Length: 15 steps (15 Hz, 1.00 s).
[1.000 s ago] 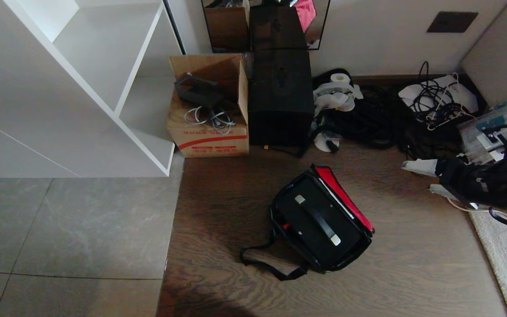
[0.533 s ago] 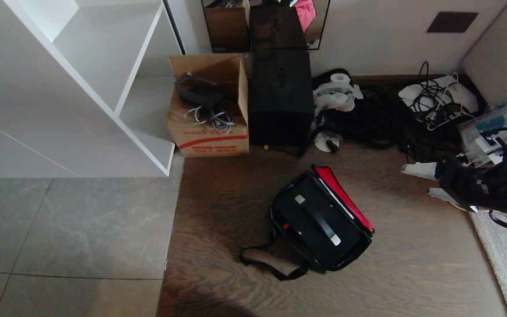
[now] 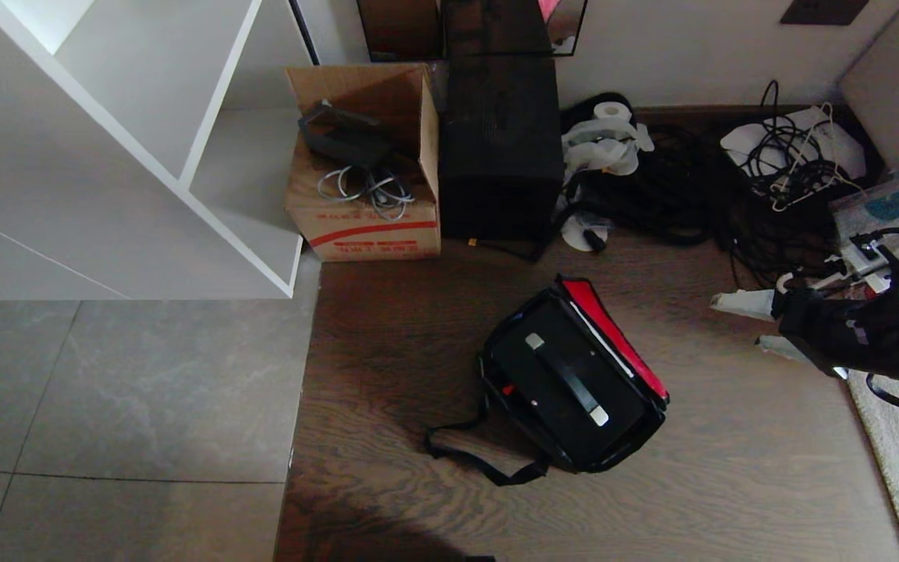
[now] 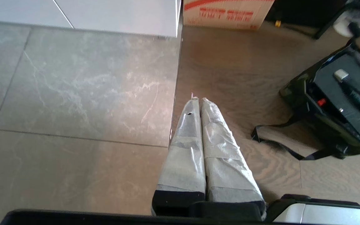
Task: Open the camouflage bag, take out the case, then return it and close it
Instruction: Close the top of the storage box
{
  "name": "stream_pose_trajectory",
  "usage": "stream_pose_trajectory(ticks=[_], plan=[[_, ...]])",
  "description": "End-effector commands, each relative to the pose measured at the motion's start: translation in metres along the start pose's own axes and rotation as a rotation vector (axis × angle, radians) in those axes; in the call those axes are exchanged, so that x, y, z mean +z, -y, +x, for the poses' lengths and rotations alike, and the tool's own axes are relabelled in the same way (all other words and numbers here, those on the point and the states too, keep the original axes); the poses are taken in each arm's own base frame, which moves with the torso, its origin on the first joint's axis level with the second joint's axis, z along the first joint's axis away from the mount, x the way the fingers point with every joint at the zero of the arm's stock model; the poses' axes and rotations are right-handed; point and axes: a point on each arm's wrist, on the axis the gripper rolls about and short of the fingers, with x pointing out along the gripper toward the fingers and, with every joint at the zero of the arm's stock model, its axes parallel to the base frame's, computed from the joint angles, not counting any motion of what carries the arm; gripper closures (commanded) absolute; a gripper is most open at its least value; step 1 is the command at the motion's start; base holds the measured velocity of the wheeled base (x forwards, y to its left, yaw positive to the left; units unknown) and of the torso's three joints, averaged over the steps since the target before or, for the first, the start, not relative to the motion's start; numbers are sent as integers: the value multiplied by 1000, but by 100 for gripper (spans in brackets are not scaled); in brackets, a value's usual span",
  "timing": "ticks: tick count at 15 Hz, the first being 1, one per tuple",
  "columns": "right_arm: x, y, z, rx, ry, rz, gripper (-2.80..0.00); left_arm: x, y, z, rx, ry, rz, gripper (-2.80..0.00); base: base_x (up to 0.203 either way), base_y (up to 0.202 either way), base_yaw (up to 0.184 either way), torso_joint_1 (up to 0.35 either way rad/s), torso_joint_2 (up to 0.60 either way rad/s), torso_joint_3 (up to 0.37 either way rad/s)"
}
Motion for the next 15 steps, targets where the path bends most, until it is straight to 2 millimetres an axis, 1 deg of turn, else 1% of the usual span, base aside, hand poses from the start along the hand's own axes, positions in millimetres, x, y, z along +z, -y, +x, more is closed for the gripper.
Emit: stream_pose_trajectory(ticks=[1,12,15], plan=[[0,0,-2,1,-2,5,-280,-3,0,1,1,-10,0,0,0,0,0,2,7,-198],[0,0,-2,3,-12,23,-280,-3,0,1,1,-9,1,0,0,0,0,3,2,-195],[0,4,-2,-12,-18,36,-280,-3,0,1,1,-10,1,0,0,0,0,5,6,-67]])
